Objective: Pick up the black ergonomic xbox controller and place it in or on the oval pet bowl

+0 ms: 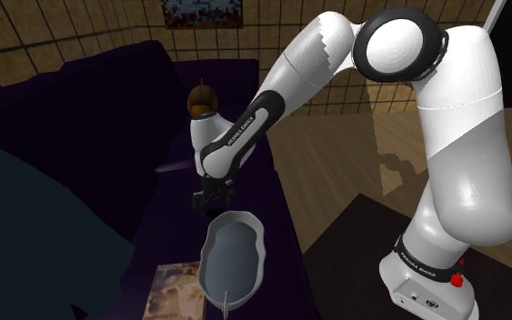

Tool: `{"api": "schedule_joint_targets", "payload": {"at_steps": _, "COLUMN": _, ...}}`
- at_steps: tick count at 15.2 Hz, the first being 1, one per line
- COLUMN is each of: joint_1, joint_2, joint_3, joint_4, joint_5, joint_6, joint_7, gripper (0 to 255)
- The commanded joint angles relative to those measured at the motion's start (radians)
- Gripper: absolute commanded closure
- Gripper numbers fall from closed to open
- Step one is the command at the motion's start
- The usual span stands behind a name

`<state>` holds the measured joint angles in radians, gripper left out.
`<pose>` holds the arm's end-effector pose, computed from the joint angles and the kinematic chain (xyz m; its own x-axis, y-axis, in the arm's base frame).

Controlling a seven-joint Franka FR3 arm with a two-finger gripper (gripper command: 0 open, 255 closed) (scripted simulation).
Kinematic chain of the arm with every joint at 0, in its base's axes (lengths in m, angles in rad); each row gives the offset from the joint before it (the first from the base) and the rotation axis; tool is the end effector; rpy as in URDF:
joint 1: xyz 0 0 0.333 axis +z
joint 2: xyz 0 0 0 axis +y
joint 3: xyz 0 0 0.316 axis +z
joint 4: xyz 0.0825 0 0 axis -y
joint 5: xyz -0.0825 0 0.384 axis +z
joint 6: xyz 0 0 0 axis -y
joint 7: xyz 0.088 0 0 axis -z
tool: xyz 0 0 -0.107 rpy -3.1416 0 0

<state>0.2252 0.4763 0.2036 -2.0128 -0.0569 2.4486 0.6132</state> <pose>0.5482 0.2479 0.2161 0.9857 -0.1589 -0.0567 -0.1608 -0.9865 -0.0308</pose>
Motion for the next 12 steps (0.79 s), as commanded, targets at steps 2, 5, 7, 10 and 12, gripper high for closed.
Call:
{"api": "schedule_joint_targets", "payload": {"at_steps": 2, "joint_1": 0.005, "joint_2": 0.026, "joint_3": -0.004, "joint_4": -0.001, "joint_5": -0.007, "joint_6": 0.027, "joint_7": 0.006, "gripper": 0}}
{"api": "schedule_joint_targets", "payload": {"at_steps": 5, "joint_1": 0.005, "joint_2": 0.026, "joint_3": -0.004, "joint_4": -0.001, "joint_5": -0.007, "joint_6": 0.026, "joint_7": 0.006, "gripper": 0}}
{"api": "schedule_joint_targets", "payload": {"at_steps": 7, "joint_1": 0.005, "joint_2": 0.026, "joint_3": -0.004, "joint_4": -0.001, "joint_5": -0.007, "joint_6": 0.026, "joint_7": 0.006, "gripper": 0}}
{"api": "schedule_joint_targets", "payload": {"at_steps": 10, "joint_1": 0.005, "joint_2": 0.026, "joint_3": -0.004, "joint_4": -0.001, "joint_5": -0.007, "joint_6": 0.026, "joint_7": 0.006, "gripper": 0}}
{"api": "schedule_joint_targets", "payload": {"at_steps": 12, "joint_1": 0.005, "joint_2": 0.026, "joint_3": -0.004, "joint_4": -0.001, "joint_5": -0.007, "joint_6": 0.026, "joint_7": 0.006, "gripper": 255}}
